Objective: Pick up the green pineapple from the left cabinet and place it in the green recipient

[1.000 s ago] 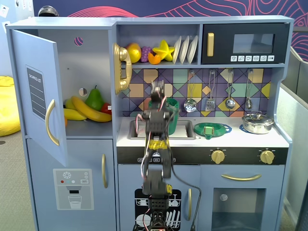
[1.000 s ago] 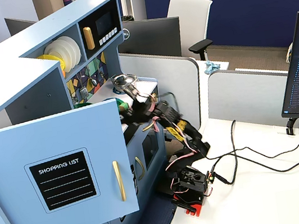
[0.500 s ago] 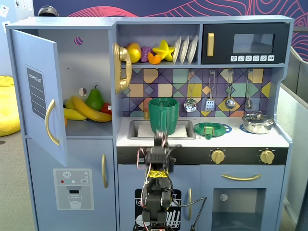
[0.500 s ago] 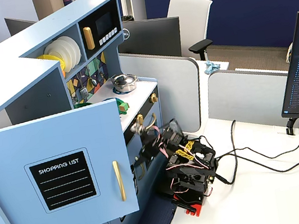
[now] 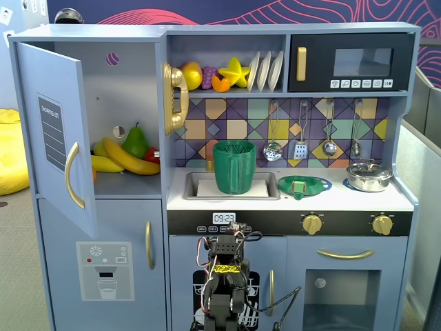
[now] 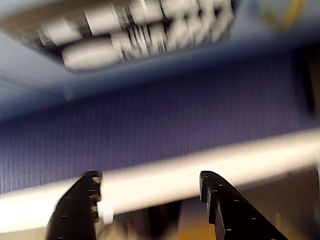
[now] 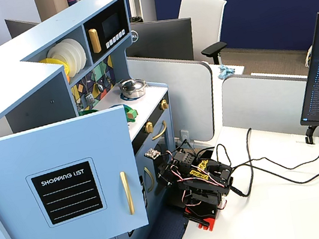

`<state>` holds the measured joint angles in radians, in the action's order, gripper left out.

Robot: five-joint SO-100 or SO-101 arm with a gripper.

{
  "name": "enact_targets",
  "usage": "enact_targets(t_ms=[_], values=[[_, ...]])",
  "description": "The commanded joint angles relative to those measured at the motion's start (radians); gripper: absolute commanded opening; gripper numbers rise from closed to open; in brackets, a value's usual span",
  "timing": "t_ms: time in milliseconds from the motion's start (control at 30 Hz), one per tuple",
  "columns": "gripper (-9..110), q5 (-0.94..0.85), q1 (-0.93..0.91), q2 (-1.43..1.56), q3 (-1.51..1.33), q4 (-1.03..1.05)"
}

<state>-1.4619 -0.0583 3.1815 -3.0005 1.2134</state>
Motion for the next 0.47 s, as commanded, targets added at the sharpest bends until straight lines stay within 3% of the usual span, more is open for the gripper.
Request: enact_targets(t_ms=[0,433], values=[[3,0.021,0.021,-0.005,0.005,0.1],[1,-0.041,0.0,-0.005,0.005,0.318]])
